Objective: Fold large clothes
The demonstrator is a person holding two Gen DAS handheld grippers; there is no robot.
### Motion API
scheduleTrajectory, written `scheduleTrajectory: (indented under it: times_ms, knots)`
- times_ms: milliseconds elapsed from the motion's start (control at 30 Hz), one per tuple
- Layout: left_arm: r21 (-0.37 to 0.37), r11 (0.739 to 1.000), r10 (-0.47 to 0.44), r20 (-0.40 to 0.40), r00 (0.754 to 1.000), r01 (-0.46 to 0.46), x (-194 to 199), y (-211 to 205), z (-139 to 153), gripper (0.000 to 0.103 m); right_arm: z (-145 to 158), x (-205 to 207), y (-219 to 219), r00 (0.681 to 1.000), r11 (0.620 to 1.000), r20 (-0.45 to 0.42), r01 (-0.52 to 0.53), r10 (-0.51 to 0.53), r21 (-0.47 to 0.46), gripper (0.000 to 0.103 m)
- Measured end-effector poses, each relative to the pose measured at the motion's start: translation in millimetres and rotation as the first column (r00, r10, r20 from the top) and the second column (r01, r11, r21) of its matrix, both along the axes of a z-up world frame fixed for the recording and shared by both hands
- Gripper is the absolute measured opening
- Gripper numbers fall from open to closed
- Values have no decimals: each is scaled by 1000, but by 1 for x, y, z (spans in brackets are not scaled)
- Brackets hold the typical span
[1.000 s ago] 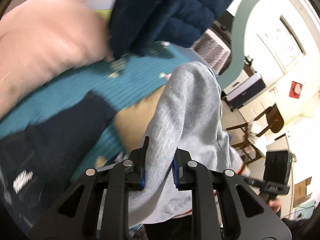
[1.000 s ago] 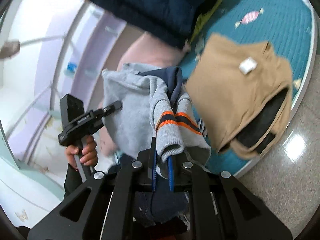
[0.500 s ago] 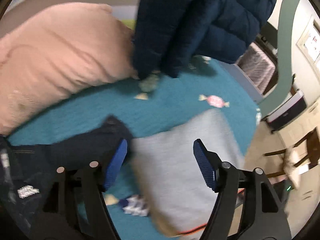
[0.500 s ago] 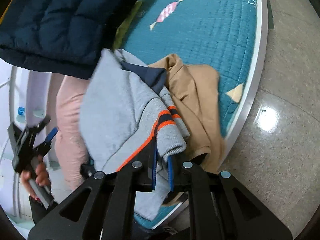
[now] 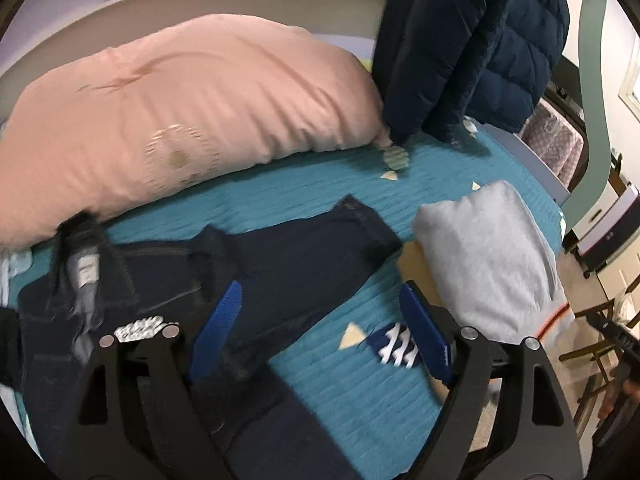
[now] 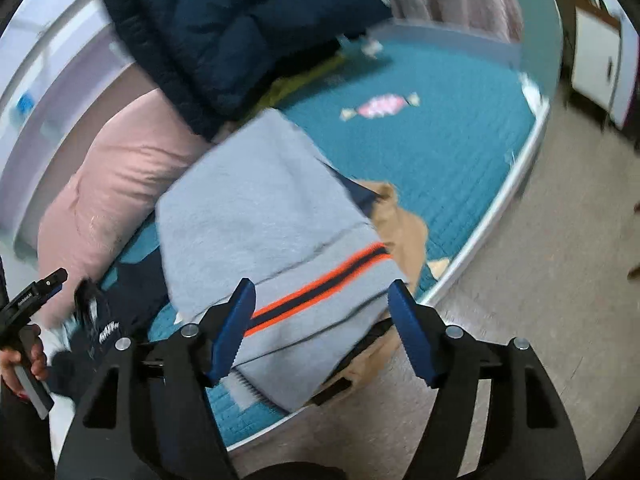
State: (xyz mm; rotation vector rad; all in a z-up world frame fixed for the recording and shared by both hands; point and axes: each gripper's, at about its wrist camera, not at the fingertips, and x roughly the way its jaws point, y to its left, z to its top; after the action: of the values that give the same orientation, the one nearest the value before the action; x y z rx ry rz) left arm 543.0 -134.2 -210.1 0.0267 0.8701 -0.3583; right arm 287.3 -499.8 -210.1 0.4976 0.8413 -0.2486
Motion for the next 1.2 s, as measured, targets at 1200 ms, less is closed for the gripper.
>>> scheduleTrajectory:
  times_ms: [1200]
  knots:
    - [-53, 951, 305, 304, 902, -304, -388, 150, 135, 97, 169, -196, 321, 890, 842, 163, -325, 427, -431, 95]
